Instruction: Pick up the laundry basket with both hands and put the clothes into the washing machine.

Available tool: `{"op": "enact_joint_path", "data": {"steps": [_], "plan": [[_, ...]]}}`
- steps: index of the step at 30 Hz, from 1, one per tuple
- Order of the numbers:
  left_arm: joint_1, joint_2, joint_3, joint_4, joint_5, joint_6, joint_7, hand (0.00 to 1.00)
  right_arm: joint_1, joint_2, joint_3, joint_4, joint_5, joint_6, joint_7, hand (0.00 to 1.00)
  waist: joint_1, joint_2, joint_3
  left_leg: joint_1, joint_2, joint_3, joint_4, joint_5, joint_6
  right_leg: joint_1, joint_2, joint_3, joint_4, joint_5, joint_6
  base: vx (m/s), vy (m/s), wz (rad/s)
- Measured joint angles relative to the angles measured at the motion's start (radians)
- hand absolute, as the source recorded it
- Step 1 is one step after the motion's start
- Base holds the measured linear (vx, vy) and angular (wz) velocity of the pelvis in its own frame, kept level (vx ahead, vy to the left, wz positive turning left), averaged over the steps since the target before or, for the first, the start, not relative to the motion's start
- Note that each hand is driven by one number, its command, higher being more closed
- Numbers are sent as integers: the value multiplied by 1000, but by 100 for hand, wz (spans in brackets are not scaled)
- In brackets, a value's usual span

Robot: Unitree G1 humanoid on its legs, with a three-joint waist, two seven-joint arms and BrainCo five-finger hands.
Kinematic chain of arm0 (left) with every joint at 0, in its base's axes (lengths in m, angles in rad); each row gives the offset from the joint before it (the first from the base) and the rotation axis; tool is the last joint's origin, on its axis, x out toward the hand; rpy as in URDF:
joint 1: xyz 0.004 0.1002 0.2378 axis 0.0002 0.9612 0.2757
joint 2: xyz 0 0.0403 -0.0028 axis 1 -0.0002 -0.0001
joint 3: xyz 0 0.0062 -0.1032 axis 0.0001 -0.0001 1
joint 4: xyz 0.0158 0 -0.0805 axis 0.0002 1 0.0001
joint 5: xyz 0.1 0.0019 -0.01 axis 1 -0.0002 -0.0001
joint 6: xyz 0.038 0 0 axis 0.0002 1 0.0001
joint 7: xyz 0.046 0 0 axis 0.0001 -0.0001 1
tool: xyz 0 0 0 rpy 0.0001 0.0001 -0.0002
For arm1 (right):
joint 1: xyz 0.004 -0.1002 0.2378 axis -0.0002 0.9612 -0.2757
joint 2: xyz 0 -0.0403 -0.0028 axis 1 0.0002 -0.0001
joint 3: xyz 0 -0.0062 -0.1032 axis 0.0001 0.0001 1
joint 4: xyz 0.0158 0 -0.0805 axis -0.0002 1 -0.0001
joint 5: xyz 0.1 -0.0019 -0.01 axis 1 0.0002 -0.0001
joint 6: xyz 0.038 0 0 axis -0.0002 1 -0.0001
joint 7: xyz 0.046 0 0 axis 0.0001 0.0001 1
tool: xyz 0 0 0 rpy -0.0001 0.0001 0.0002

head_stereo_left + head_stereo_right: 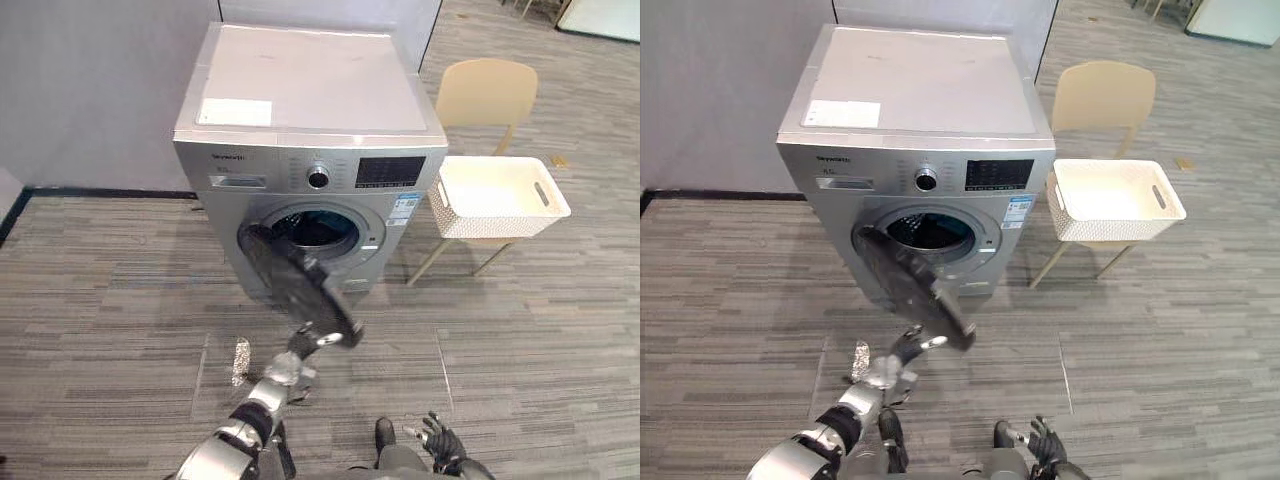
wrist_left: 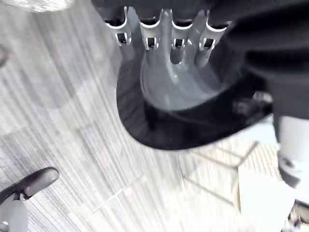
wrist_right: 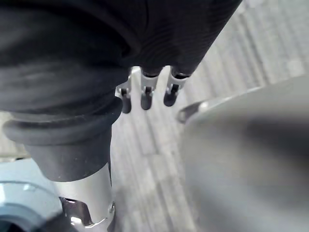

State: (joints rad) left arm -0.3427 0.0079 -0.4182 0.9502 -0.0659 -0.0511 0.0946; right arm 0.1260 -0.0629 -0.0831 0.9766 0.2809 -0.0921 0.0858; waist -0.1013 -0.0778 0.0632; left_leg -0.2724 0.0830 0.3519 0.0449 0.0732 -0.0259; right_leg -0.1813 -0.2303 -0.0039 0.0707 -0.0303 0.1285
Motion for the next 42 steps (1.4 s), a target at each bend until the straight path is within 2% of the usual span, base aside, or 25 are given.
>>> {"op": "enact_joint_path", "data": {"steps": [3,9,15,20,23,24,25,27,28,30,31,33,35,36,37,38,39,40,41,42], "plan": [[-10,-17,-120,-39,0,-12,-8,0,-3,-3,-3,-1,-16,1,-17,0,-1,26,-10,63,-17,7,-147,50,-24,6,14,-12,-24,4,-6,16,30,0],[2,-19,-169,-40,1,-14,-32,0,-10,-1,5,1,-17,1,-22,0,4,59,-22,98,10,-10,-147,78,-40,50,41,-25,-47,11,-21,93,-53,-3],[79,51,-167,-79,3,-23,-96,0,-42,5,26,19,-28,1,-23,0,5,54,-18,104,23,-22,-141,85,-30,81,54,-54,-74,23,-9,163,-50,2],[107,60,-152,-56,79,-19,-97,0,-85,6,50,17,-48,1,-23,0,6,58,-2,110,25,-20,-144,84,-31,95,56,-67,-93,23,-9,46,-26,1],[110,59,-98,-39,81,-20,-95,0,-90,6,51,17,-48,0,-27,0,8,59,22,112,26,-22,-148,81,-35,98,55,-72,-93,23,-9,-34,4,0],[125,58,-46,-37,80,-21,-95,0,-91,6,51,18,-48,0,-36,0,8,56,29,112,26,-24,-141,78,-36,97,55,-75,-92,22,-9,-66,18,1],[140,59,-1,-37,74,-23,-93,0,-90,5,51,18,-47,0,-43,0,9,54,31,110,26,-28,-139,69,-40,97,55,-77,-91,20,-9,-60,22,18],[158,71,88,-38,54,-26,-88,0,-90,6,51,18,-47,-2,-43,0,9,44,50,44,39,-54,-19,15,-33,104,51,-111,-79,2,-3,-35,19,46],[171,84,140,-41,27,-29,-82,0,-90,3,51,18,-47,-2,-43,0,18,44,70,-11,57,-88,104,-35,-25,116,55,-139,-63,-7,-10,-13,27,55],[214,98,216,-47,-22,-34,-65,0,-80,-4,49,18,-47,-3,-45,0,37,53,80,-49,71,-114,225,-100,-15,155,56,-177,-54,-28,1,24,56,61],[245,114,261,-54,-57,-35,-53,0,-77,-7,42,18,-47,-8,-47,0,45,57,81,-73,60,-99,265,-123,-2,190,39,-217,-61,-39,10,51,91,89],[247,125,283,-63,-83,-36,-45,0,-76,-20,37,18,-47,-12,-57,0,50,61,79,-84,61,3,279,-150,34,209,16,-269,-67,-58,27,68,108,95],[276,119,322,-80,-122,-52,-44,0,-87,-36,9,21,-48,-11,-61,0,69,58,76,-95,49,118,346,-212,82,227,-54,-329,-46,-89,59,221,197,94],[285,117,334,-79,-125,-54,-47,0,-88,-36,-3,22,-50,-9,-61,0,66,56,74,-99,33,112,369,-239,84,237,-74,-344,-28,-97,72,241,211,72],[307,112,351,-71,-132,-52,-51,0,-92,-37,-22,20,-59,-9,-60,0,60,58,72,-96,15,86,388,-279,90,237,-103,-354,39,-103,82,265,208,61],[330,106,359,-54,-138,-46,-51,0,-91,-44,-35,24,-69,-8,-59,0,62,72,66,-73,2,67,403,-304,95,193,-137,-343,212,-101,82,376,299,62],[347,109,367,-34,-137,-45,-51,0,-84,-29,-38,31,-86,-4,-59,0,64,73,67,-23,-5,49,407,-329,103,136,-169,-303,431,-59,54,411,317,56],[359,112,371,-29,-136,-42,-50,0,-82,-19,-37,30,-88,0,-58,0,63,73,69,6,-8,30,408,-340,106,102,-176,-273,545,-42,38,454,299,59],[374,117,373,-18,-134,-41,-50,0,-77,-1,-36,27,-95,0,-57,0,58,74,70,65,-19,4,391,-355,114,41,-169,-226,768,-54,7,477,224,70],[386,117,390,-2,-118,-40,-48,0,-81,-3,-32,19,-95,1,-56,0,57,70,71,139,-35,-19,350,-356,115,-8,-161,-210,936,-93,-50,577,202,81]]}}
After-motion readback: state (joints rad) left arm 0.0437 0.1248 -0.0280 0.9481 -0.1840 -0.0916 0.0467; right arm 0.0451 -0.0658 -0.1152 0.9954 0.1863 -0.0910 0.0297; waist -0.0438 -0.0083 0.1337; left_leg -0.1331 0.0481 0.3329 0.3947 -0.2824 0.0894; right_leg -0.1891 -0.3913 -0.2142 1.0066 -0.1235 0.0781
